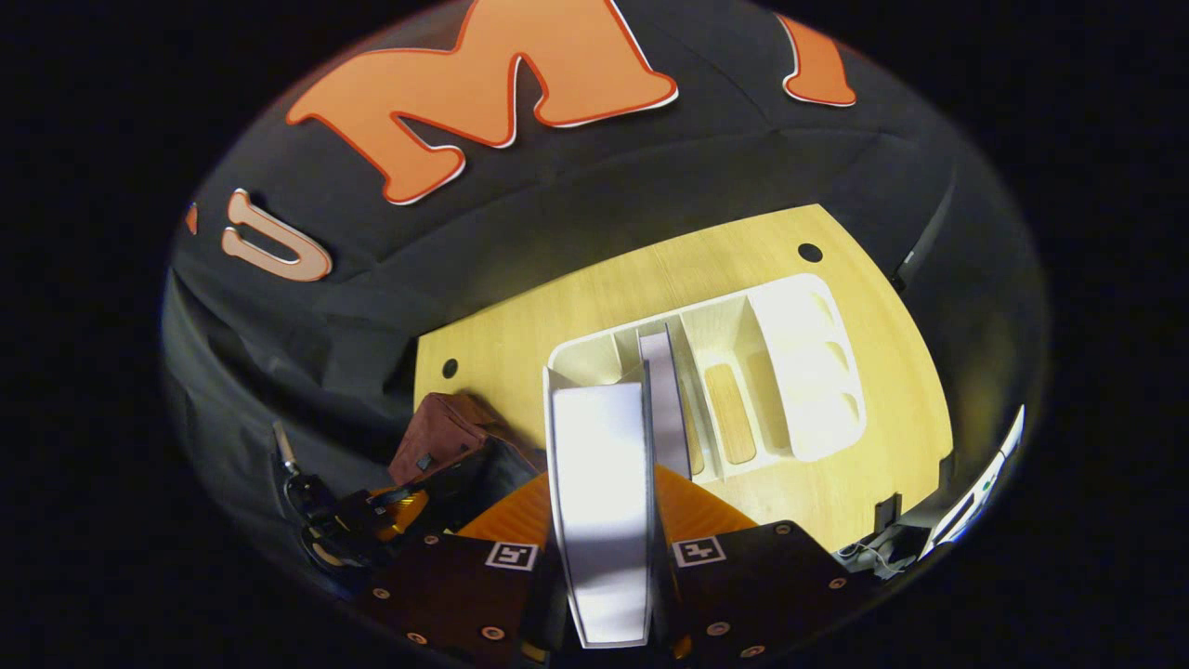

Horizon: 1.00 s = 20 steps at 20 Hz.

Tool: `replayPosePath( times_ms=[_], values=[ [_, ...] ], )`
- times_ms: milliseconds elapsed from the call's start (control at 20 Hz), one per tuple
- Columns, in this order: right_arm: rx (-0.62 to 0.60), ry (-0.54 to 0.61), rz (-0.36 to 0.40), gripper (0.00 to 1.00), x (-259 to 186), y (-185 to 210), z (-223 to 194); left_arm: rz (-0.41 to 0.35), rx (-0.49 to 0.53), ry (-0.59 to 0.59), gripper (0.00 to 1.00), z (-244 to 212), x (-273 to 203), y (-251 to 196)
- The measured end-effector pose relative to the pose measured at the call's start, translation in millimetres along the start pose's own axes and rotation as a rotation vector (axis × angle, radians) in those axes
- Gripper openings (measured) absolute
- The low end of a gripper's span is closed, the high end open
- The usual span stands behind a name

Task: Open the schoolbag, grab two books from the bookshelf and put them into the schoolbag.

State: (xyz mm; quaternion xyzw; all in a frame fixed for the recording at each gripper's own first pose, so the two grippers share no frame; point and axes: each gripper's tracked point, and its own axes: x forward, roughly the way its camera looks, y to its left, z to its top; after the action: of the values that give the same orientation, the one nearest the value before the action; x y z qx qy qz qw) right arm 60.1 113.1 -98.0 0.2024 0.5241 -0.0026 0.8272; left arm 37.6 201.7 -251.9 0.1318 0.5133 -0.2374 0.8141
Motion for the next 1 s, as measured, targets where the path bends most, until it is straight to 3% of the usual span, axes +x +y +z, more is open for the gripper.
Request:
replayPosePath(
  times_ms=[200, 700, 1000],
  values=[
    [0.059, 0.002, 0.105, 0.37, -11.4, 3.9, -38.7, 0.039, 0.009, 0.001, 0.07, 1.7, -6.7, -0.9],
    [0.325, 0.085, 0.38, 0.37, 32.3, 40.1, -137.9, 0.127, -0.008, 0.002, 0.07, 8.1, -23.9, -16.9],
    [0.338, 0.091, 0.432, 0.37, 76.3, 75.0, -167.2, 0.126, -0.013, -0.001, 0.07, 16.2, -31.0, -30.4]
  ],
)
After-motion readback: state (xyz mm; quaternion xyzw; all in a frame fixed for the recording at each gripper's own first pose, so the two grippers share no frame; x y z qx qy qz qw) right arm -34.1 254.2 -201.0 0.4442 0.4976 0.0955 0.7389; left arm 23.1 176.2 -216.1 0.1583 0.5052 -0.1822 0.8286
